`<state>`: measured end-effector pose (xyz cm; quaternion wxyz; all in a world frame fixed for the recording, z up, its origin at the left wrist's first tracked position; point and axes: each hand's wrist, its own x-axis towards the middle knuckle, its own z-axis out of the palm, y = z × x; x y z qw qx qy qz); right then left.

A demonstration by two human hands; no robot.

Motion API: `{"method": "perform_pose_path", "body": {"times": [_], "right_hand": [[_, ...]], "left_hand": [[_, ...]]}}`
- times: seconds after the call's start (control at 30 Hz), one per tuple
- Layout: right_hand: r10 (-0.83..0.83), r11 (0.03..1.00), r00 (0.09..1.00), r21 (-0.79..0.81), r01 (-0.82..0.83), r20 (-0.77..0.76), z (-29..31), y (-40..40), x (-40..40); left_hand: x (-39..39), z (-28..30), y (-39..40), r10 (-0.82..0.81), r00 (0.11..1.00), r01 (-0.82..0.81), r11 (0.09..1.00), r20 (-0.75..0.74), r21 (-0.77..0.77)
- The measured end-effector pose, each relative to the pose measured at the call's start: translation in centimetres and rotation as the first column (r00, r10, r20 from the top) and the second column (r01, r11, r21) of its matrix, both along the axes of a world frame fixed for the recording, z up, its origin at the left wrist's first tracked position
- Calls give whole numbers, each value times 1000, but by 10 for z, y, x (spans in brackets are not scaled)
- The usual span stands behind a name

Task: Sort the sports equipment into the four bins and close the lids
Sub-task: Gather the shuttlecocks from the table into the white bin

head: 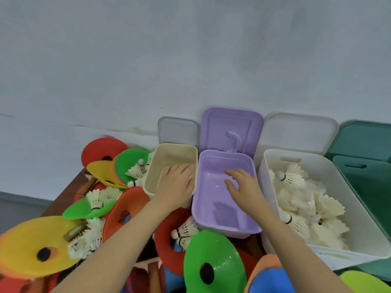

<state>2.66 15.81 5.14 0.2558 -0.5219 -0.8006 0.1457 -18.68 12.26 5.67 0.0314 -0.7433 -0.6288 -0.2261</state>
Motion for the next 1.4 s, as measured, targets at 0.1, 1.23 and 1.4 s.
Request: {"method": "perform_pose_path", "body": {"times": [0.1,1.23,1.4], "right_hand": [[35,999,999,1,-35,13,3,3,-56],[172,985,780,-76,-158,602,-81,145,-356],[140,987,834,-10,-159,534,-81,138,-358]], "left_hand": [[-54,-6,0,53,998,-53,998,-15,-43],[-295,-103,88,-64,993,99,918,103,-385],[-300,-104,78,-21,978,87,945,206,-314]]}}
